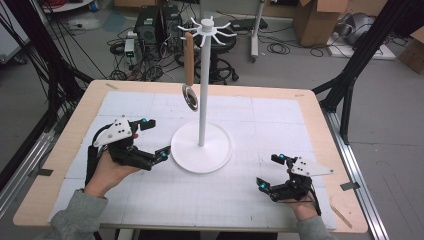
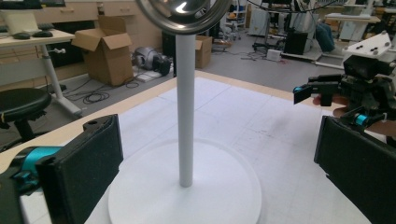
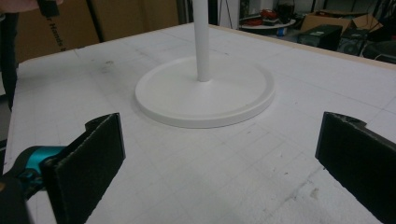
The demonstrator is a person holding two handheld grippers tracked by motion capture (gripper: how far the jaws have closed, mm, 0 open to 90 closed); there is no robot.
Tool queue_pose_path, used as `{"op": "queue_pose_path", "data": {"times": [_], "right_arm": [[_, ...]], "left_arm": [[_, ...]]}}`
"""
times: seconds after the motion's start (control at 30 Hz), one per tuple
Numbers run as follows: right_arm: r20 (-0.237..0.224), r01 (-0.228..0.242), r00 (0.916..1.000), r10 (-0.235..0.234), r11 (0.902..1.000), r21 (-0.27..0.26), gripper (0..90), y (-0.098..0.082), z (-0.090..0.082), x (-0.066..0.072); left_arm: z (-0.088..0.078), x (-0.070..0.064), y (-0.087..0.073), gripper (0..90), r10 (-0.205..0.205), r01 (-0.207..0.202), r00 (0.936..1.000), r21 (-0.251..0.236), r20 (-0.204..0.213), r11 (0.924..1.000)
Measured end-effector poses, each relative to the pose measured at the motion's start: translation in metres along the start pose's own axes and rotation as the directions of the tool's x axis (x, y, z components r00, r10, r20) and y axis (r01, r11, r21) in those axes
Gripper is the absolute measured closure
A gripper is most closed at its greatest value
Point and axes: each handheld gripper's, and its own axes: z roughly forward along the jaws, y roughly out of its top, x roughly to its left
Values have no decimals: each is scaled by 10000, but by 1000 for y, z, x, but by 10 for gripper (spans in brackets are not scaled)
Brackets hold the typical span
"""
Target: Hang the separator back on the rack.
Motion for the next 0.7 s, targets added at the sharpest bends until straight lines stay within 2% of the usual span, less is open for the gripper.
{"op": "queue_pose_path", "data": {"times": [0.1,0.13,0.27,0.37,0.47,0.53,0.6,0.7], "right_arm": [[89,2,10000,-2,10000,-81,5,0,-1,-2],[102,-52,9999,53,9999,-88,5,0,-2,-2],[111,-43,9999,44,9999,-105,5,0,-2,-2],[160,-71,9998,73,9999,-147,5,1,-3,-3],[247,-22,9997,27,9998,-189,5,1,-4,-3],[276,-26,9996,33,9997,-235,5,1,-5,-3],[297,-38,9995,47,9996,-278,5,2,-6,-3],[332,-65,9994,76,9995,-322,5,1,-7,-4]], "left_arm": [[-3,-1,-5,17,1,-1,10000,242,-10,9997],[-4,-1,-6,17,116,-115,9999,179,-51,9998],[-10,-1,-15,17,77,-75,9999,166,-120,9998],[-14,3,-25,17,-89,98,9995,283,-316,9996],[-20,5,-39,17,-554,568,9973,277,-487,9980],[-24,6,-48,17,-522,545,9970,393,-579,9977],[-27,7,-55,17,-648,688,9953,559,-720,9961],[-30,9,-61,17,-642,697,9937,581,-917,9959]]}}
